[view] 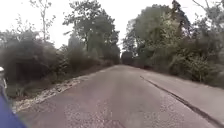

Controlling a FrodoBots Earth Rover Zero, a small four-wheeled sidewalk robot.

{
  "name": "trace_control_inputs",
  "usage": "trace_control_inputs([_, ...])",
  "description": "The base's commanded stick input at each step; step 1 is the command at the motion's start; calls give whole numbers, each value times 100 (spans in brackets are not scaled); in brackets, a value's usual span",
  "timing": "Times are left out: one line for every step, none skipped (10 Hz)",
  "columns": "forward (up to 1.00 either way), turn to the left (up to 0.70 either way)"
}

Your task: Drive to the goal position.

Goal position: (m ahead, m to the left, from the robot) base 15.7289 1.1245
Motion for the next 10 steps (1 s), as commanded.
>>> trace_control_inputs([70,0])
trace_control_inputs([70,0])
trace_control_inputs([70,0])
trace_control_inputs([70,0])
trace_control_inputs([70,0])
trace_control_inputs([70,0])
trace_control_inputs([70,0])
trace_control_inputs([70,0])
trace_control_inputs([70,0])
trace_control_inputs([70,0])
